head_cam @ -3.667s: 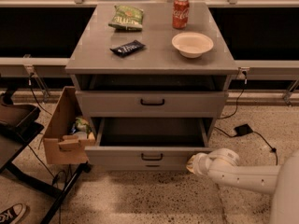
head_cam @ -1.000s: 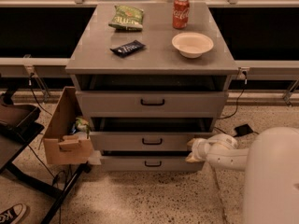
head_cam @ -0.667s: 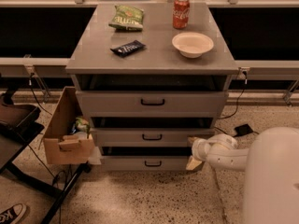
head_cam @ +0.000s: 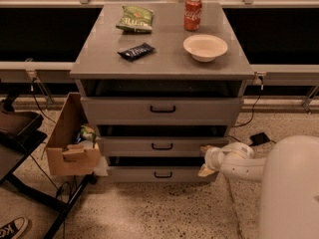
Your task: Close middle drawer
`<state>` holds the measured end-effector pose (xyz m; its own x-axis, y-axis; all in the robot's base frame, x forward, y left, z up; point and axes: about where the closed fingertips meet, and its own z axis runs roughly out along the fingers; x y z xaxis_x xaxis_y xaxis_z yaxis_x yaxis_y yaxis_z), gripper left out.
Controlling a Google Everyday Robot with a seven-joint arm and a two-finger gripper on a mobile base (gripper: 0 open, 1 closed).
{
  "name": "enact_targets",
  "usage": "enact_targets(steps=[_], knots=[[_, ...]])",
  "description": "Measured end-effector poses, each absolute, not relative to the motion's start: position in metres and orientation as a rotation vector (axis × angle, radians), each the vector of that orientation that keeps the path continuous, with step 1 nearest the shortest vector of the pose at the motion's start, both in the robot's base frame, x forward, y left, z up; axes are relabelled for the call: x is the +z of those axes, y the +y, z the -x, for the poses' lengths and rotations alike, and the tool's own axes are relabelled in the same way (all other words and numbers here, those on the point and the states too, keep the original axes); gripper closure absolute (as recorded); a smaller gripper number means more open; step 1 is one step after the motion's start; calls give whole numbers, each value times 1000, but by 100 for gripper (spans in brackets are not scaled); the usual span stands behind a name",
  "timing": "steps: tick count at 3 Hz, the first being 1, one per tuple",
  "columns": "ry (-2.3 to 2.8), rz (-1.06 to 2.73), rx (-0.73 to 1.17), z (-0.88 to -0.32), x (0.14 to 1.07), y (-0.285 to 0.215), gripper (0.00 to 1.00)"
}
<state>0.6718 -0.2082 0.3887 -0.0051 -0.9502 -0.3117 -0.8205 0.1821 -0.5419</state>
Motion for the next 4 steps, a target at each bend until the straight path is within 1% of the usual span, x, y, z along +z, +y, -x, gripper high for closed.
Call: enact_targets(steps=[1,2,3,4], knots=[[1848,1663,-271,-670,389,-208,41],[1868,1714,-317,-656,403,-217,64],[1937,1845,-424,-608,447,-227,89],[2033,1988,-487,-553,481,-227,100]])
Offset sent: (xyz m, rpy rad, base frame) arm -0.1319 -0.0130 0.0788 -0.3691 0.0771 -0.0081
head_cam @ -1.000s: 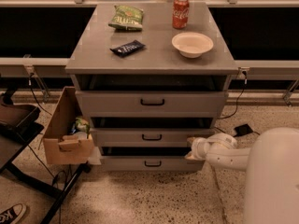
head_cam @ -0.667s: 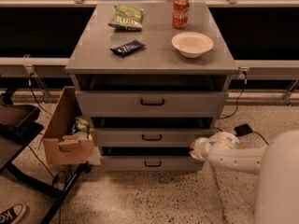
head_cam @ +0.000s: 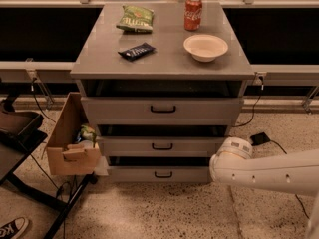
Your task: Close middle drawer
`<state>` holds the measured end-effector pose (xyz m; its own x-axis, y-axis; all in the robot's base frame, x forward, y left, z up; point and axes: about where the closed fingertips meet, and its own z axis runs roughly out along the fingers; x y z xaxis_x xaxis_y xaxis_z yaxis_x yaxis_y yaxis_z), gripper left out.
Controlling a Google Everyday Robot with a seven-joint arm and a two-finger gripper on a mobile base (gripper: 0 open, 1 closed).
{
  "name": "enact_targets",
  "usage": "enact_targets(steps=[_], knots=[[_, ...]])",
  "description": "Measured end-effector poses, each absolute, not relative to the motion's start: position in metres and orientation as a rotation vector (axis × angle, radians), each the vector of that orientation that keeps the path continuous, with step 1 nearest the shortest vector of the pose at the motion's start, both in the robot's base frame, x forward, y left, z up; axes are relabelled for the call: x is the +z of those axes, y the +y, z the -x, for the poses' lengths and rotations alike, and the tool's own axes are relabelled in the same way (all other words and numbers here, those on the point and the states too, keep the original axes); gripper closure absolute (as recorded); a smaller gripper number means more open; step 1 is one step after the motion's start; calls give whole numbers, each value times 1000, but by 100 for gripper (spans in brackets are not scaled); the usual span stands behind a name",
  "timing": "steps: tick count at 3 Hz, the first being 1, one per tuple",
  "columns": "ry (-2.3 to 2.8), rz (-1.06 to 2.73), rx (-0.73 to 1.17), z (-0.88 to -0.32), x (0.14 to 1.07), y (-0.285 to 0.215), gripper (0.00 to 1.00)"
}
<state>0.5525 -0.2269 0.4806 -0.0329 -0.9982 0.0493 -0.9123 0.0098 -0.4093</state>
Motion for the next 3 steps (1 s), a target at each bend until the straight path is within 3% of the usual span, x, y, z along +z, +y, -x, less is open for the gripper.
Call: enact_targets(steps=[1,3], knots=[[2131,2153,-558,-489,527,-237,100],[2437,1934,-798,-444,644,-303,59]])
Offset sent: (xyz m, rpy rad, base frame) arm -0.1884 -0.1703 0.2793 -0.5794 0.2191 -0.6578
